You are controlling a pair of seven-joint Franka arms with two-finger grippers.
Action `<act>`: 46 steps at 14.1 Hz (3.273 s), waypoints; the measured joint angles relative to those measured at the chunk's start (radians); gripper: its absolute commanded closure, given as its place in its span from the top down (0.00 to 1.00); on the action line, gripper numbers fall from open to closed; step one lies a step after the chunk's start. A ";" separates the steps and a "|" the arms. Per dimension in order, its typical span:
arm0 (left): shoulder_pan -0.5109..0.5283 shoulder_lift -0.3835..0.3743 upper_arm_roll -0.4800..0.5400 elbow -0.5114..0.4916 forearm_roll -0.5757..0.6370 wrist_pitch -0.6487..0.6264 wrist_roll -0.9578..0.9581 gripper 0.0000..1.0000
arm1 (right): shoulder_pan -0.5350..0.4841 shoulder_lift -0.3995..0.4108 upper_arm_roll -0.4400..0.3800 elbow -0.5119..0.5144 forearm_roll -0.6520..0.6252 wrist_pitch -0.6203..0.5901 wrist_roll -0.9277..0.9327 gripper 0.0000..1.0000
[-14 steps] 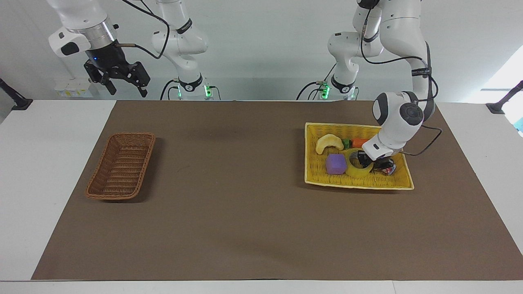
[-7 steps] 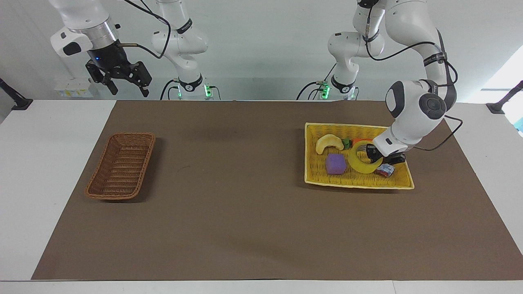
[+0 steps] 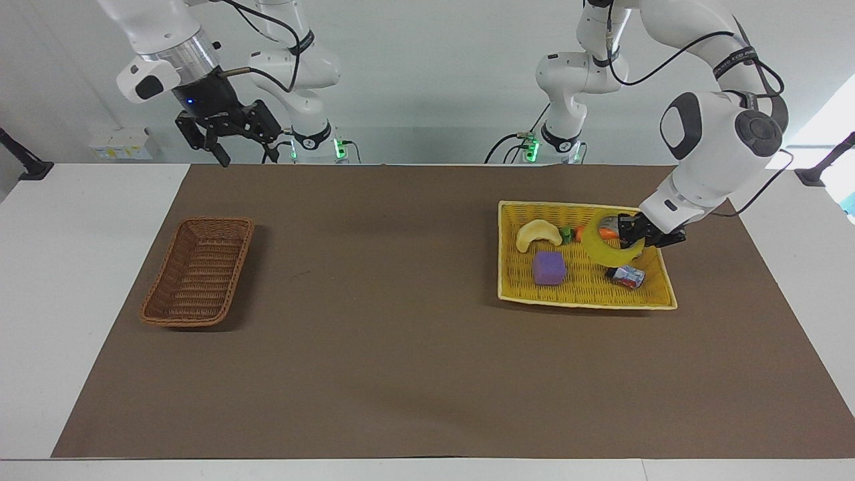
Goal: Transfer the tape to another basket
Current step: 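Lift the tape with the left gripper while the right gripper approaches, then grasp the tape roll with the right gripper and open the left gripper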
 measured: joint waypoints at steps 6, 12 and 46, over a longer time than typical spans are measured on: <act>-0.082 -0.016 -0.077 0.000 -0.034 -0.003 -0.333 0.00 | 0.160 0.071 0.004 -0.039 0.142 0.209 0.130 1.00; -0.252 -0.019 -0.086 0.006 -0.109 0.016 -0.605 0.00 | 0.226 0.124 0.002 -0.096 0.354 0.295 0.179 1.00; -0.445 -0.004 -0.164 0.045 -0.224 0.395 -0.977 1.00 | 0.179 0.119 0.002 -0.239 0.585 0.246 -0.139 0.00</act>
